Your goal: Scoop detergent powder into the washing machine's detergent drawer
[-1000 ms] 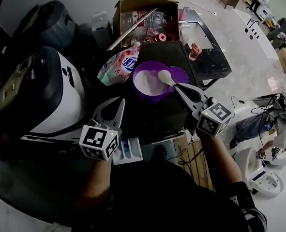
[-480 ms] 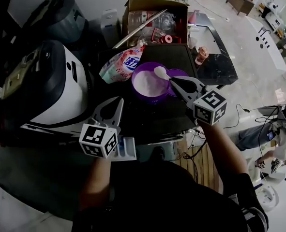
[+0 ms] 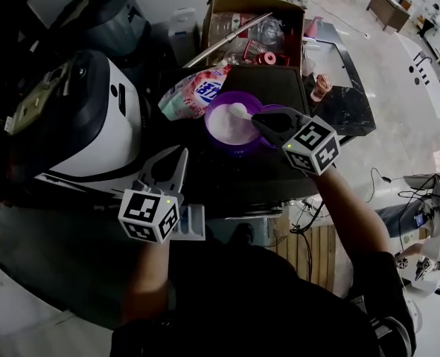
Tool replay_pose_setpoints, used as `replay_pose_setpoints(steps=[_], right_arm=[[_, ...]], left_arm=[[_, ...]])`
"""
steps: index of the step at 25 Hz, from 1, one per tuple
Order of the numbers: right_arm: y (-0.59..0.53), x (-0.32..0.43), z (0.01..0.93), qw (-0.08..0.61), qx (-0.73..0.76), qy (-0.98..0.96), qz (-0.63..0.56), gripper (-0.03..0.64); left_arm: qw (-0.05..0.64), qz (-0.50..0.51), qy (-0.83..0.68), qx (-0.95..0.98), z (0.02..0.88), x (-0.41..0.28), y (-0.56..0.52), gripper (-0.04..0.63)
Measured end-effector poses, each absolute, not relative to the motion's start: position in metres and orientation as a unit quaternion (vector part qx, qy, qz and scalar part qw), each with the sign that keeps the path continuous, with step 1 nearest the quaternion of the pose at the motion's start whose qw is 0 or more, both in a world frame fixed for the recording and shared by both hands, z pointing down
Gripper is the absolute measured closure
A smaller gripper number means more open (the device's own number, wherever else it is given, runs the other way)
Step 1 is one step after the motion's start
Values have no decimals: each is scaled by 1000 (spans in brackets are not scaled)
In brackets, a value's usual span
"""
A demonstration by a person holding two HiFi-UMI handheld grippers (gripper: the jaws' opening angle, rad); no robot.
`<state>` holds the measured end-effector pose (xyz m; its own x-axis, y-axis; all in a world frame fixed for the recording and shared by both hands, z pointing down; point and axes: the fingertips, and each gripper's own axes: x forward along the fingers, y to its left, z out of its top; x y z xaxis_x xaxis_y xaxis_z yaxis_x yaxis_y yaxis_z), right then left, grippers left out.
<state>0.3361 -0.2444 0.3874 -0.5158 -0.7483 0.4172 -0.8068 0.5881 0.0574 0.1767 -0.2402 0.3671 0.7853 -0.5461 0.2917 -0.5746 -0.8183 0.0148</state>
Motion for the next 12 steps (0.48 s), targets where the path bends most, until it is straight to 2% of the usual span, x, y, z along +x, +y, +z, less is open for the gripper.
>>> replay_pose_setpoints(steps=[4,12], right_arm=[[-252,324,399,245,428,-867,75,595],[-267,311,423,317,396,-858,82,595]], left_arm=[[28,142,-297,944,363,173,-239,588],[47,133,-297,945,370,159,-247,586]])
